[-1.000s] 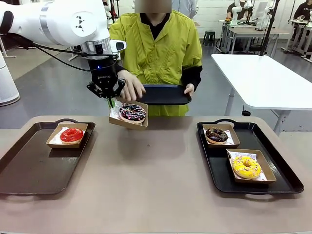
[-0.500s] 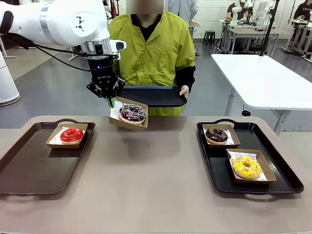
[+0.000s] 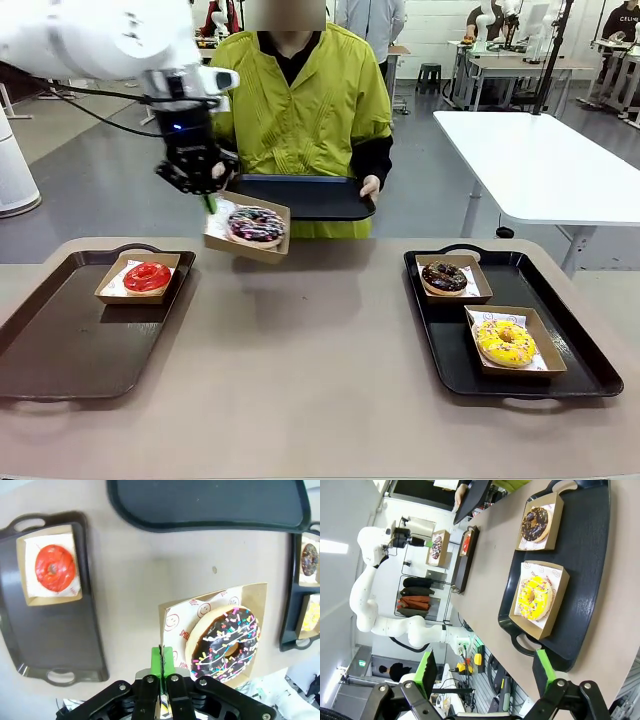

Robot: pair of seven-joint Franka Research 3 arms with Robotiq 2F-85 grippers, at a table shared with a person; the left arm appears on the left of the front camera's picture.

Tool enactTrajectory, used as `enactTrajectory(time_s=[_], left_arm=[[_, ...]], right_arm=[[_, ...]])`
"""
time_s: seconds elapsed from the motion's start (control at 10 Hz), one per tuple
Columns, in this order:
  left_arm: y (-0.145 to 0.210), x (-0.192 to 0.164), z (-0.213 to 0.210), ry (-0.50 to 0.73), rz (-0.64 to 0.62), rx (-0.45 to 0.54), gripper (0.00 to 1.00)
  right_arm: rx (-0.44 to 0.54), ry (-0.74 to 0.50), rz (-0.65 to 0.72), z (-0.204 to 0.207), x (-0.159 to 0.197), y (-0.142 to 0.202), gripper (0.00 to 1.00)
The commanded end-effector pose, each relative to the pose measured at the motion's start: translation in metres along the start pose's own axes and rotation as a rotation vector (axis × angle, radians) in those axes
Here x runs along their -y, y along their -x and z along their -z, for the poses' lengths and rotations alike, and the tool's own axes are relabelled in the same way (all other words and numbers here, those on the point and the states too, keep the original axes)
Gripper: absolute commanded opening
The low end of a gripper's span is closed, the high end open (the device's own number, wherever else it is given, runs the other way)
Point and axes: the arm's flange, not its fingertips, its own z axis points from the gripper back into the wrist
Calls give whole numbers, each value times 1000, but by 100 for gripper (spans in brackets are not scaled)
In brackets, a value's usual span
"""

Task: Individually package the donuts and arrange them on the tray.
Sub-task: Place the picked Paper togo box on the Handle tray.

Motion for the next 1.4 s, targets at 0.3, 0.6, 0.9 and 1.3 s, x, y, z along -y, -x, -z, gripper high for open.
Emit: enactTrajectory(time_s=[0.3,0.6,0.9,1.3], left_arm=[[99,-123,-29,-15,-31,59,1],[127,-191,-10,-52,-57,55,1],[133,-241,15,-97,-66,33,1],[133,-251,20,-109,-71,10,1]], right_arm=[[4,2,4,1,-3,2,100],[4,2,4,1,-3,2,100],[4,2,4,1,-3,2,100],[4,2,4,1,-3,2,100]])
